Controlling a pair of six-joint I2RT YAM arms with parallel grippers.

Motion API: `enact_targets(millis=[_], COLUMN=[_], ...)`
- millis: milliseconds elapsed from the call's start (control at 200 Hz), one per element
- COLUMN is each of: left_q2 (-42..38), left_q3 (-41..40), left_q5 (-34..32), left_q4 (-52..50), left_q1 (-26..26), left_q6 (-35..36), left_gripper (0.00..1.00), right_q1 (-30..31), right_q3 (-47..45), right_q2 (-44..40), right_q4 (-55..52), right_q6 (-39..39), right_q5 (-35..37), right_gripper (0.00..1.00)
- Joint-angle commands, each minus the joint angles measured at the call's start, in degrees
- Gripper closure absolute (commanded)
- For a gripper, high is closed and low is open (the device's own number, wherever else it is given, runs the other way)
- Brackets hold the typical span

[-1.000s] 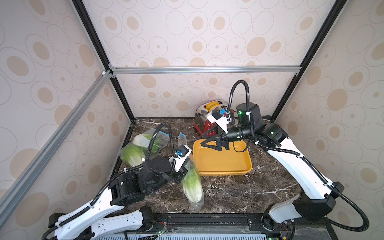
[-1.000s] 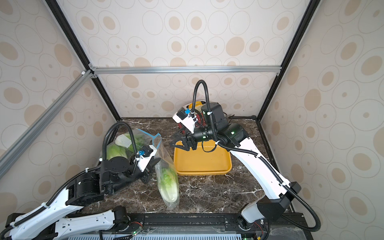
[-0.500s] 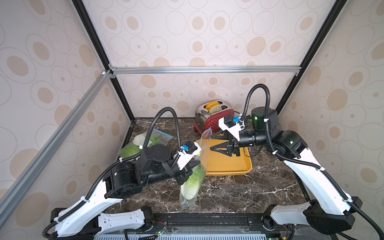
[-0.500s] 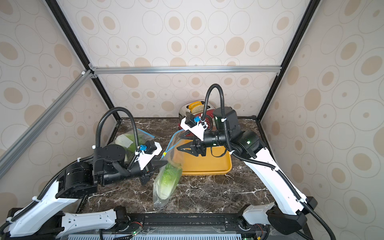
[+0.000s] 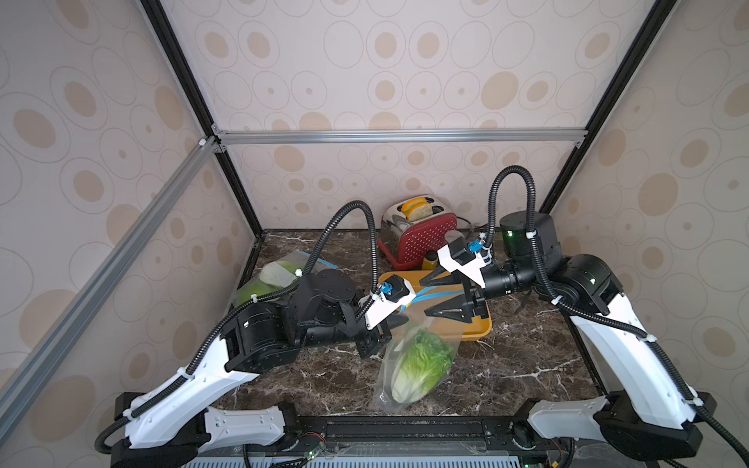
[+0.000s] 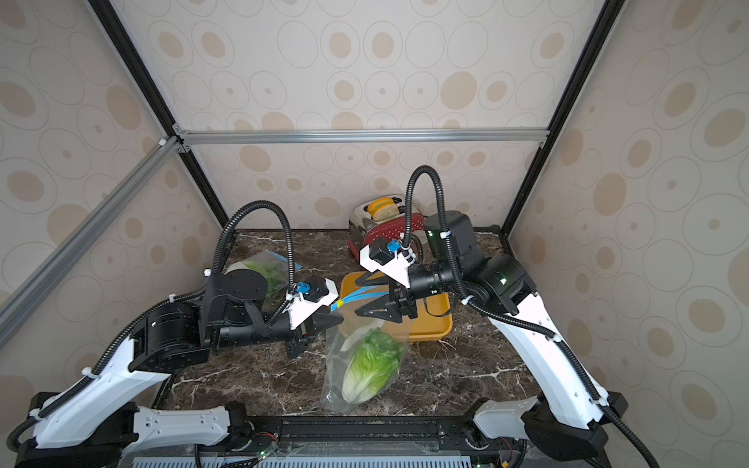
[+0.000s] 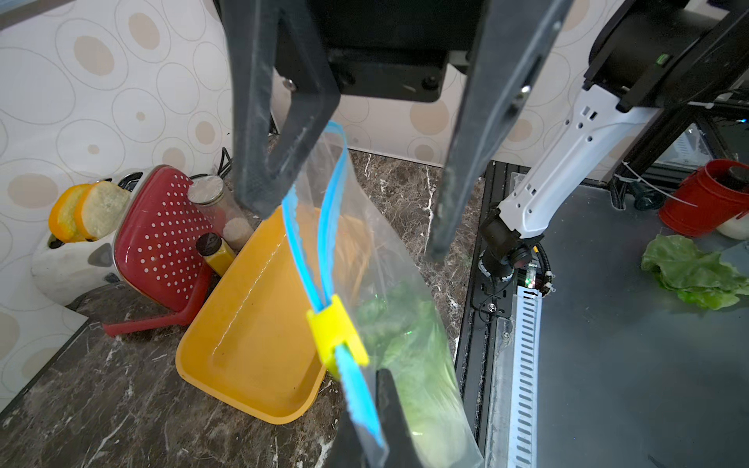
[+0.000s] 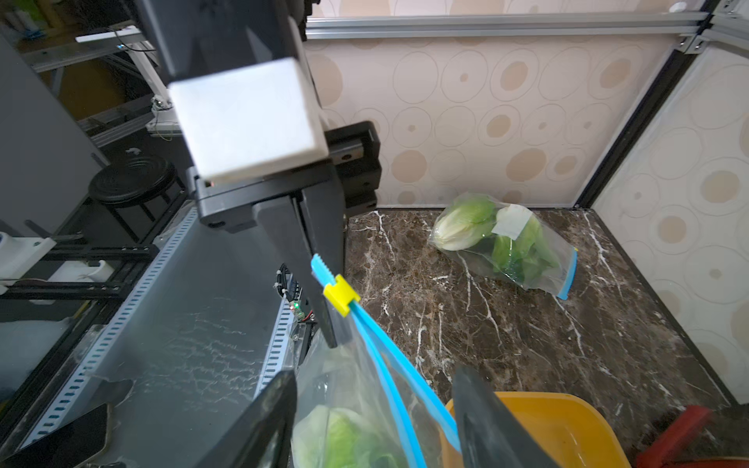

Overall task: Put the chinese cabbages into a zipper bag and zip it
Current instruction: Zip the zipper on the zipper food storage bag.

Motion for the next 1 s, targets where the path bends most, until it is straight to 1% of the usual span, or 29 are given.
enact_targets(millis=[0, 100, 220, 325, 496, 541, 621, 811, 921, 996], left_q2=[0.5, 1.3, 1.9, 1.8, 1.3, 1.3, 1.4, 1.6, 1.5, 1.4], left_q3=[2.6, 2.9, 3.0, 2.9, 2.1, 2.0, 1.9, 1.5, 1.2, 1.1], left_q5=[1.2, 2.3, 2.2, 1.4, 0.6, 0.5, 0.0, -0.3, -0.5, -0.6], left_q4=[0.1, 0.3, 0.9, 1.3, 2.3, 2.5, 2.5, 3.0, 3.5, 3.8], left_q1=[0.4, 0.4, 0.6, 0.7, 0.7, 0.8, 0.9, 1.0, 1.0, 1.1], left_q6=[2.7, 3.0, 3.3, 3.5, 3.7, 3.7, 3.7, 3.8, 3.8, 3.8], left_gripper=[1.0, 1.0, 1.0, 1.0, 1.0, 1.0, 1.0, 1.0, 1.0, 1.0], right_q1=[0.1, 0.1, 0.1, 0.1, 0.1, 0.1, 0.1, 0.1, 0.0, 0.1], right_q3=[0.2, 0.4, 2.1, 1.8, -2.0, -2.1, -1.8, -1.7, -2.3, -2.7], right_q2=[-0.8, -0.3, 1.8, 2.7, 2.1, 2.1, 2.2, 2.8, 3.0, 2.9], right_q4=[-2.3, -0.7, -0.1, -0.9, 1.0, 1.5, 2.6, 1.9, 2.4, 3.4], right_q6=[-2.4, -1.3, -0.3, -0.6, 0.3, 0.6, 1.6, 1.3, 1.8, 2.6], right_q5=[-3.8, -4.0, -7.3, -8.4, -8.3, -8.7, -9.5, -10.0, -10.9, -11.6], right_gripper=[0.36, 0.36, 0.36, 0.39, 0.46, 0.49, 0.51, 0.58, 0.61, 0.65])
